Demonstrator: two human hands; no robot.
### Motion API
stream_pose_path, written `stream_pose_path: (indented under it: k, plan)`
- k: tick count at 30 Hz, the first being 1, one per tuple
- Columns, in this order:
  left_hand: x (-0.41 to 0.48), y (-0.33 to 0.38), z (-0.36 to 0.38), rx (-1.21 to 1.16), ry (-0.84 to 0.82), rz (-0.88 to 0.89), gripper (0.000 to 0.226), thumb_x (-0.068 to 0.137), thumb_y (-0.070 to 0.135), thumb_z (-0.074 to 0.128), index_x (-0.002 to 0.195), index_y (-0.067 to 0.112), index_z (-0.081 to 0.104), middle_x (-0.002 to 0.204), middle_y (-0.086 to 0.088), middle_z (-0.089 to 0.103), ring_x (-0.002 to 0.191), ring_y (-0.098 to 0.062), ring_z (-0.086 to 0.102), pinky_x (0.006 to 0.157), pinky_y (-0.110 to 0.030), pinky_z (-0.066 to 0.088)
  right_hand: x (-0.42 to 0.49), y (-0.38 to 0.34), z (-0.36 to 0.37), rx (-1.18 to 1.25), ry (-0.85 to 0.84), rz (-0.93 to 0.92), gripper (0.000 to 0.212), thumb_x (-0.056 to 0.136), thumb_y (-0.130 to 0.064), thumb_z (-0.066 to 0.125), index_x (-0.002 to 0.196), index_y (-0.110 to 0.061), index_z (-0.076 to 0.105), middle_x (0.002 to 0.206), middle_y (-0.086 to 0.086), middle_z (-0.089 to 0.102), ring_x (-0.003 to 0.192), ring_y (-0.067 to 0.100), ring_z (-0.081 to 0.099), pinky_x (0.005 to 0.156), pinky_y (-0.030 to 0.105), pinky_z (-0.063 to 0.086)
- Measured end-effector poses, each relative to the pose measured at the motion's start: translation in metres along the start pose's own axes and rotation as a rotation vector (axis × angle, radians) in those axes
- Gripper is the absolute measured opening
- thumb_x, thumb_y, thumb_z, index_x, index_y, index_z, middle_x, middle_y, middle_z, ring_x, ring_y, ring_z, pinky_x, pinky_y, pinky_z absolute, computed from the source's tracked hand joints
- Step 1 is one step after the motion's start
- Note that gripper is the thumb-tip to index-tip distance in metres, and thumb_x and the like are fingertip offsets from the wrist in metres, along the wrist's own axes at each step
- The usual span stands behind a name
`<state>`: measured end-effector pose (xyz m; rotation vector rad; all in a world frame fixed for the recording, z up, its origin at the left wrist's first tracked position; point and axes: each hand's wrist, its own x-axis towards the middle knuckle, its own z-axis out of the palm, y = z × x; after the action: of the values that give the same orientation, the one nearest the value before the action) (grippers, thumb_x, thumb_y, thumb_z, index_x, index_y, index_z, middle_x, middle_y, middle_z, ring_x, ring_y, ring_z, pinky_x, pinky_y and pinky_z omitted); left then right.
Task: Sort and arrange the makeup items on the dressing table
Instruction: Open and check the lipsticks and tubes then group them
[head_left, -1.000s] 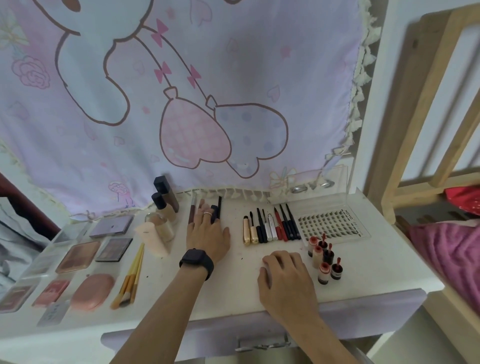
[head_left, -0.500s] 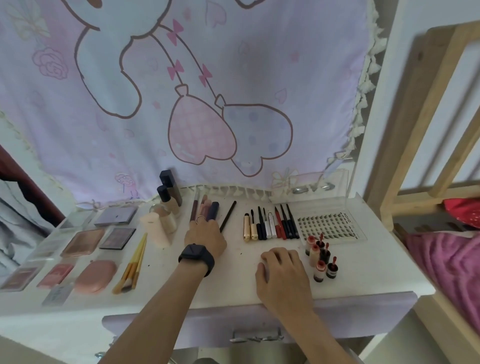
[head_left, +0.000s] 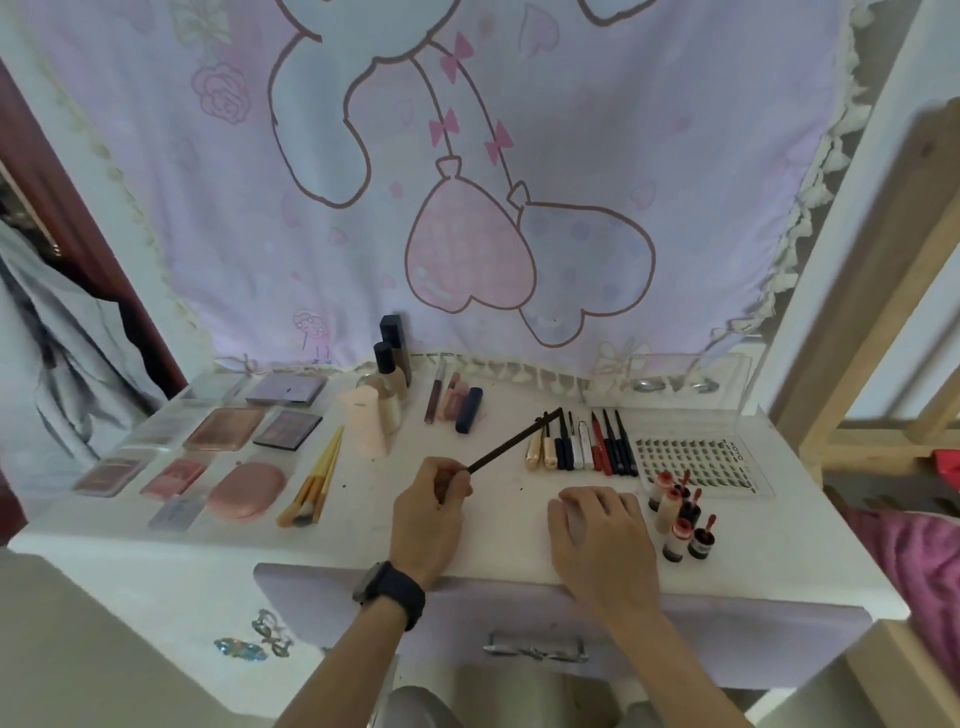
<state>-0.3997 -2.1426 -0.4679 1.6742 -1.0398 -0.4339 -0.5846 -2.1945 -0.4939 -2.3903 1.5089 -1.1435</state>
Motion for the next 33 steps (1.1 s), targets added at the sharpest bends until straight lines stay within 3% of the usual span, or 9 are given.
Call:
stream_pose_path:
  k: [4,7,8,11,14,16,19,25,33]
  plan:
    - [-0.011,0.005,-0.014,-0.074,-0.082,0.038,0.008,0.096,0.014,0.063,0.096,0.023,0.064,0.083,0.006,0.072,0.079,0.004,0.064,0.070,-0.003,0.041,0.005,-0.006,-0.010,0.175,-0.183,0.149,0.047,0.093,-0.066,0.040,0.114,-0.032,0.064,0.100,-0.022,0.064,0.092,0.003,0.054,0.085,0.029,0.046]
    - [-0.019,0.008,-0.026,-0.041,-0.194,0.085,0.007,0.095,0.018,0.065,0.095,0.025,0.067,0.081,0.011,0.073,0.080,0.001,0.063,0.072,-0.006,0.041,0.008,-0.015,-0.018,0.435,-0.193,0.263,0.053,0.087,-0.081,0.036,0.099,-0.035,0.060,0.081,-0.020,0.067,0.071,-0.001,0.058,0.066,0.017,0.044]
    - [-0.020,0.009,-0.029,-0.038,-0.226,0.098,0.006,0.095,0.020,0.066,0.096,0.025,0.067,0.081,0.012,0.073,0.081,0.001,0.064,0.072,-0.006,0.041,0.010,-0.020,-0.021,0.601,-0.173,0.328,0.054,0.088,-0.078,0.042,0.093,-0.029,0.063,0.077,-0.014,0.069,0.061,0.001,0.056,0.058,0.013,0.042]
    - [-0.023,0.012,-0.038,-0.005,-0.261,0.142,0.006,0.096,0.024,0.065,0.099,0.026,0.068,0.079,0.013,0.073,0.081,0.000,0.065,0.072,-0.009,0.045,0.020,-0.031,-0.028,1.029,-0.135,0.549,0.039,0.097,-0.049,0.058,0.087,-0.013,0.070,0.067,0.000,0.067,0.050,0.011,0.046,0.049,0.024,0.038]
    - [-0.023,0.016,-0.044,0.188,-0.276,0.217,0.012,0.099,0.031,0.058,0.107,0.032,0.067,0.080,0.013,0.069,0.081,-0.004,0.062,0.073,-0.021,0.050,0.024,-0.043,-0.035,1.215,-0.241,0.600,0.032,0.099,-0.039,0.060,0.087,-0.014,0.074,0.067,0.004,0.064,0.045,0.013,0.045,0.046,0.027,0.038]
    - [-0.023,0.018,-0.047,0.387,-0.281,0.319,0.021,0.102,0.036,0.050,0.117,0.032,0.064,0.083,0.016,0.060,0.081,-0.006,0.056,0.071,-0.027,0.048,0.024,-0.051,-0.040,1.201,-0.277,0.541,0.032,0.102,-0.036,0.057,0.090,-0.012,0.074,0.067,0.004,0.065,0.044,0.014,0.048,0.044,0.026,0.041]
    - [-0.025,0.018,-0.053,0.640,-0.271,0.499,0.033,0.105,0.039,0.040,0.126,0.023,0.059,0.091,0.012,0.055,0.084,-0.009,0.048,0.065,-0.023,0.038,0.031,-0.056,-0.052,1.084,-0.165,0.463,0.032,0.105,-0.031,0.051,0.089,-0.009,0.069,0.060,0.000,0.062,0.045,0.013,0.052,0.045,0.024,0.046]
    - [-0.037,0.031,-0.054,0.735,0.032,0.876,0.010,0.090,0.021,0.069,0.092,0.011,0.071,0.067,0.001,0.062,0.056,-0.019,0.054,0.046,-0.026,0.040,0.033,-0.061,-0.072,1.021,-0.061,0.385,0.036,0.107,-0.034,0.046,0.085,-0.014,0.068,0.055,-0.002,0.060,0.044,0.013,0.054,0.046,0.023,0.049]
    - [-0.038,0.059,-0.029,0.820,0.178,0.985,0.025,0.099,0.025,0.048,0.087,0.015,0.068,0.063,0.003,0.053,0.055,-0.018,0.043,0.056,-0.026,0.026,0.036,-0.051,-0.093,1.087,0.178,0.576,0.038,0.106,-0.035,0.046,0.080,-0.014,0.065,0.044,-0.007,0.047,0.039,0.012,0.044,0.054,0.035,0.039]
